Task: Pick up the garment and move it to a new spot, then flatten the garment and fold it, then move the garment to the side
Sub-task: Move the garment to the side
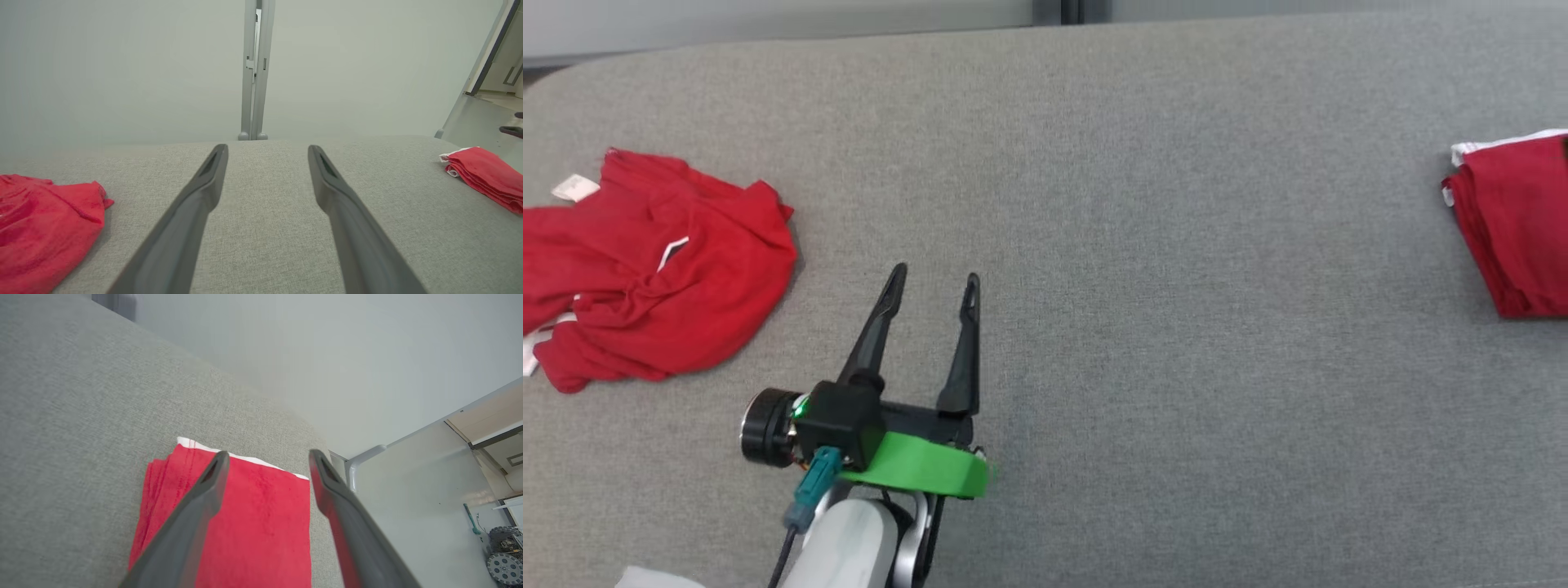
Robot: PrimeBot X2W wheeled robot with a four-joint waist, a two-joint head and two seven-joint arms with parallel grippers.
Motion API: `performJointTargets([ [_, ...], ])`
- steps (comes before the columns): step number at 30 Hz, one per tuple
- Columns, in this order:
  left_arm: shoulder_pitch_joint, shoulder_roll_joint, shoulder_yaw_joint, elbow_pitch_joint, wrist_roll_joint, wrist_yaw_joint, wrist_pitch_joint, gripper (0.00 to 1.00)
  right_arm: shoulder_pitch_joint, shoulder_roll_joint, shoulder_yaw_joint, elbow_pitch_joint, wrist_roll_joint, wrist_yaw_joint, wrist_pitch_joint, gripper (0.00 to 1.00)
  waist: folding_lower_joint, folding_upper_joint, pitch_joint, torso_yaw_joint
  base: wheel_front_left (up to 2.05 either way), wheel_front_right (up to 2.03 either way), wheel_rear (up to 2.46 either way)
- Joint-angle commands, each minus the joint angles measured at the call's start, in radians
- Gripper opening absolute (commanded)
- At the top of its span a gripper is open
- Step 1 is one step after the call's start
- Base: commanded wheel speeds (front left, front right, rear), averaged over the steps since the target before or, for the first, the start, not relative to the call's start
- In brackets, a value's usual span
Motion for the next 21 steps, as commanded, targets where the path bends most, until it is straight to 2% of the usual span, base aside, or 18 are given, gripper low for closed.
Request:
performJointTargets([
  [1,0.03,0.005,0.022,-0.006,0.008,-0.007,0.0,1.0,0.012,0.023,-0.019,-0.024,-0.002,-0.002,-0.007,1.0,-0.0001,0.0,-0.113,-0.014,0.0,0.0,0.0],
  [3,0.056,0.005,0.053,-0.01,0.016,-0.009,0.0,1.0,0.041,0.064,-0.07,-0.096,0.01,-0.002,-0.007,1.0,-0.0001,0.0,-0.144,-0.014,0.0,0.0,0.0],
  [7,0.101,0.005,0.093,-0.012,0.037,-0.018,0.0,1.0,0.146,0.12,-0.235,-0.261,0.021,-0.002,-0.007,1.0,-0.0001,0.0,-0.196,-0.005,0.0,0.0,0.0],
  [12,0.155,0.005,0.127,-0.012,0.031,-0.023,0.0,1.0,0.373,0.236,-0.477,-0.496,-0.015,-0.001,-0.007,1.0,-0.0001,0.0,-0.243,0.007,0.0,0.0,0.0],
  [18,0.207,0.005,0.156,-0.007,0.042,-0.02,0.0,1.0,0.63,0.404,-0.642,-0.741,-0.089,-0.001,-0.007,1.0,-0.0001,0.0,-0.266,0.009,0.0,0.0,0.0],
  [21,0.228,0.005,0.161,-0.01,0.047,-0.019,0.0,1.0,0.73,0.484,-0.689,-0.84,-0.116,-0.001,-0.007,1.0,-0.0001,0.0,-0.27,0.01,0.0,0.0,0.0],
])
